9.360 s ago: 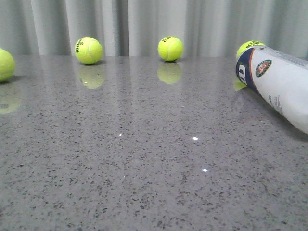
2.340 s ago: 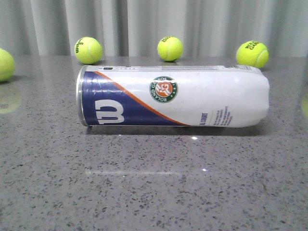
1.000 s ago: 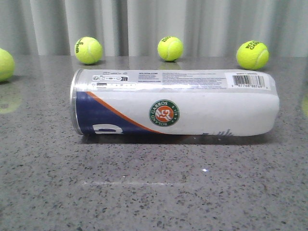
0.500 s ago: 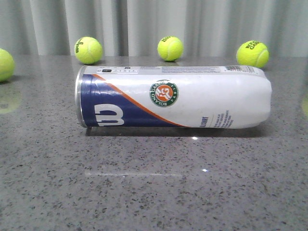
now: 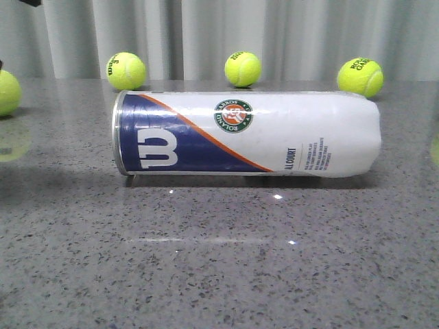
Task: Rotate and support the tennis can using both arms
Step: 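Reach the left gripper to the can's metal end and grasp it, then lift the can's metal end with the left gripper, tilting it upright, then lower the can onto its bottom end and release with the left gripper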
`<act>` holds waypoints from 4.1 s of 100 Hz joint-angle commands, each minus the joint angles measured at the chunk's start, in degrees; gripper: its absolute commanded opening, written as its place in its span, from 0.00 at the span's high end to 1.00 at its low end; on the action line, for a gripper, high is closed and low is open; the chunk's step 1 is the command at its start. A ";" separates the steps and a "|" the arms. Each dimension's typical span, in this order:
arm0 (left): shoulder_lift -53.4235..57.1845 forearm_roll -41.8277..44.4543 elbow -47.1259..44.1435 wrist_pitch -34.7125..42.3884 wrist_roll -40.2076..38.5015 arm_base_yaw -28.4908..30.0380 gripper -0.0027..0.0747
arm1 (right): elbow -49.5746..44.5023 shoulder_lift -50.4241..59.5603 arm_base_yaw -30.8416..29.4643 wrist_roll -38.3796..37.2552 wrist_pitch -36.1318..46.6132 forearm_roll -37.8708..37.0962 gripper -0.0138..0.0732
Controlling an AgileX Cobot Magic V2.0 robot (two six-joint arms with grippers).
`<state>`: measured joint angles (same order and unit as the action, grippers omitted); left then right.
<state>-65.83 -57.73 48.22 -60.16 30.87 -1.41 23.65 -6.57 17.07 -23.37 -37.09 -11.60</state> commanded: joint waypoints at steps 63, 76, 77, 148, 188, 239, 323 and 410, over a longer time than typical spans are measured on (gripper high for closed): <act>-19.65 -22.94 2.01 -6.41 13.65 -10.07 0.29 | 1.36 -0.64 -0.34 0.21 4.75 -1.33 0.92; -21.97 -26.33 2.01 -6.78 16.33 -10.94 0.37 | 1.36 -0.64 -0.34 0.21 4.75 -1.33 0.92; -22.26 -26.72 2.01 -6.75 16.60 -10.96 0.38 | 1.36 -0.64 -0.34 0.21 4.75 -1.33 0.92; -22.59 -33.90 2.01 -13.09 22.45 -10.96 0.99 | 1.36 -0.64 -0.34 0.21 4.75 -1.33 0.92; -11.41 -12.89 18.99 -8.95 9.66 -10.96 0.99 | 1.36 -0.64 -0.34 0.21 4.75 -1.33 0.92; -6.71 30.30 44.94 -12.94 -21.56 -16.21 0.99 | 1.36 -0.64 -0.34 0.21 4.75 -1.33 0.92; -13.64 43.95 44.73 -12.94 -26.78 -30.52 0.96 | 1.36 -0.64 -0.34 0.21 4.75 -1.33 0.92; -21.38 43.26 52.32 -4.22 -26.78 -30.52 0.32 | 1.36 -0.64 -0.34 0.21 4.75 -1.33 0.92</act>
<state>-87.36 -12.83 96.03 -67.60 3.90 -31.41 23.65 -6.57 17.07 -23.37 -37.09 -11.72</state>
